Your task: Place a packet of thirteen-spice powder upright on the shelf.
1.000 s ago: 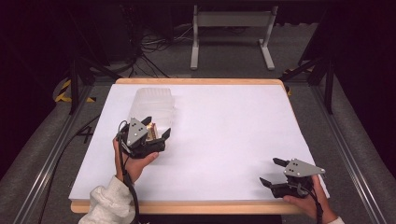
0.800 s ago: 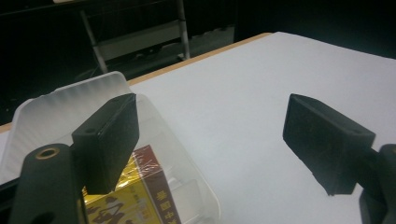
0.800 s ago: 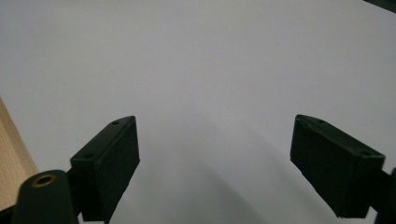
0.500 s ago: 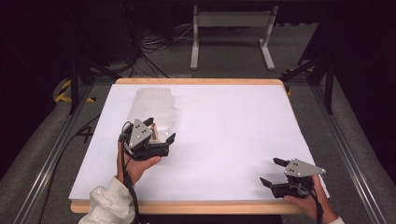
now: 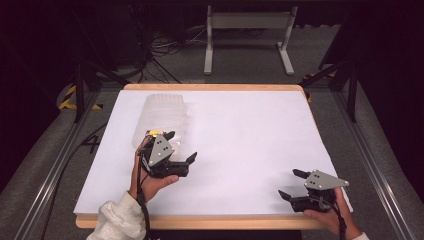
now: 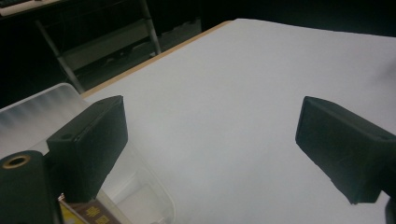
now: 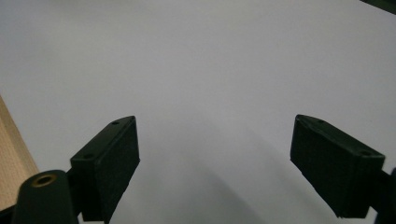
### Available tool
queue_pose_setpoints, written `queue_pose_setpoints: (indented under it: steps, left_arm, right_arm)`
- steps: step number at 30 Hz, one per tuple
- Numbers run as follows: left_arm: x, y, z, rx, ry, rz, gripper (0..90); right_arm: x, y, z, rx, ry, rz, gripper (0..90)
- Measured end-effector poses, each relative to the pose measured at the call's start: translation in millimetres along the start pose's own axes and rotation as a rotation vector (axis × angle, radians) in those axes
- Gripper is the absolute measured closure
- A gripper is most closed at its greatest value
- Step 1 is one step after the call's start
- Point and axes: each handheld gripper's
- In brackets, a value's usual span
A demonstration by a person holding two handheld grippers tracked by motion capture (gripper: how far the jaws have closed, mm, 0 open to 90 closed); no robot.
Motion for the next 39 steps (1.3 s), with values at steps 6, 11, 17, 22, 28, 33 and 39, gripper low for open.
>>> queue_pose_setpoints:
  steps: [6,11,17,22,28,33,39]
  left_arm:
    - [-1.0,-0.4,7.2,-0.04,-0.026,-0.006,9.9]
    - [-3.7,-1.1,14.2,-0.062,-0.059,-0.017,10.0]
    - [-8.9,-4.3,21.0,-0.084,-0.081,-0.04,10.3]
    - [-16.1,-7.5,26.3,-0.11,-0.109,-0.07,10.7]
    - [-24.3,-10.8,29.8,-0.145,-0.142,-0.107,10.6]
    - [-34.9,-13.0,30.8,-0.179,-0.176,-0.15,10.6]
    - [-46.8,-15.8,31.5,-0.199,-0.199,-0.201,10.5]
  right_arm:
    - [0.1,-0.2,-0.2,0.0,0.002,0.0,16.2]
    - [0.1,-0.2,-0.1,0.0,0.0,0.0,16.2]
    - [0.0,-0.2,-0.1,-0.001,0.0,0.0,16.2]
    - [0.1,-0.1,0.5,0.0,-0.004,0.004,16.2]
    - [0.4,-0.9,0.1,0.001,-0.003,0.002,16.2]
    - [0.6,-1.5,-0.2,0.001,-0.003,0.001,16.1]
    - [0.7,-2.8,-0.2,0.001,-0.001,0.0,16.2]
Point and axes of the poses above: each handheld gripper's, and its own axes: y roughly backward along the jaws, x roughly out of its top, z roughly to its right, and after that the axes turned 11 degrees about x, right-handed
